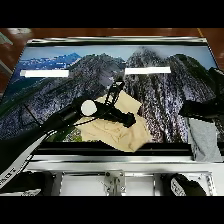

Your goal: Fold the shirts.

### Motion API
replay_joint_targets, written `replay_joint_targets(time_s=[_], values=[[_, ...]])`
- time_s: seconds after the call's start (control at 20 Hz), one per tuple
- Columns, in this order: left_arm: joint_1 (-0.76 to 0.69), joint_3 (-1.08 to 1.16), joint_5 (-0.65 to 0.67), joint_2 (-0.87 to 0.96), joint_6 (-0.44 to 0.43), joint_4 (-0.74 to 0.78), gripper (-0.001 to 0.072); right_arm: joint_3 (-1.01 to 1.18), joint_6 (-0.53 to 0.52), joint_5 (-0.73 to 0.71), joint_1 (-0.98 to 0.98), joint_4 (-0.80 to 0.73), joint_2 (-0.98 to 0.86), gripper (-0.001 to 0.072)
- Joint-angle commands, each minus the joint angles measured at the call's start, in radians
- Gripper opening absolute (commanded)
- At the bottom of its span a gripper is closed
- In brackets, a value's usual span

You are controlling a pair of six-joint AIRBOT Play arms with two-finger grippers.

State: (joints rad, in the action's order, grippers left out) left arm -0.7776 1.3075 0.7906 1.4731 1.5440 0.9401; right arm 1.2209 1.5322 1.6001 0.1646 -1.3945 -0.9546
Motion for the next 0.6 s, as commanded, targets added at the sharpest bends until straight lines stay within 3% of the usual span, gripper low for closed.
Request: replay_joint_targets(time_s=[0.0,0.1,0.2,0.3,0.4,0.55], values=[[0.130,0.000,0.107,-0.003,0.058,-0.003,0.0704,0.000,-0.011,0.005,0.001,-0.058,-0.014,0.0666],[0.317,-0.001,0.227,-0.062,0.058,0.056,0.0573,0.000,-0.020,0.002,0.015,-0.139,-0.051,0.0673],[0.493,-0.022,0.382,-0.106,0.058,0.084,0.0579,-0.023,-0.032,-0.009,0.083,-0.102,-0.089,0.0673],[0.616,-0.105,0.506,-0.139,0.018,0.084,0.0606,-0.095,-0.068,-0.026,0.166,0.055,-0.114,0.0673],[0.674,-0.258,0.505,-0.178,0.009,0.078,0.0710,-0.209,-0.123,-0.050,0.216,0.221,-0.121,0.0673],[0.660,-0.476,0.435,-0.195,0.008,0.031,0.0712,-0.383,-0.175,-0.116,0.205,0.314,-0.121,0.0673]])
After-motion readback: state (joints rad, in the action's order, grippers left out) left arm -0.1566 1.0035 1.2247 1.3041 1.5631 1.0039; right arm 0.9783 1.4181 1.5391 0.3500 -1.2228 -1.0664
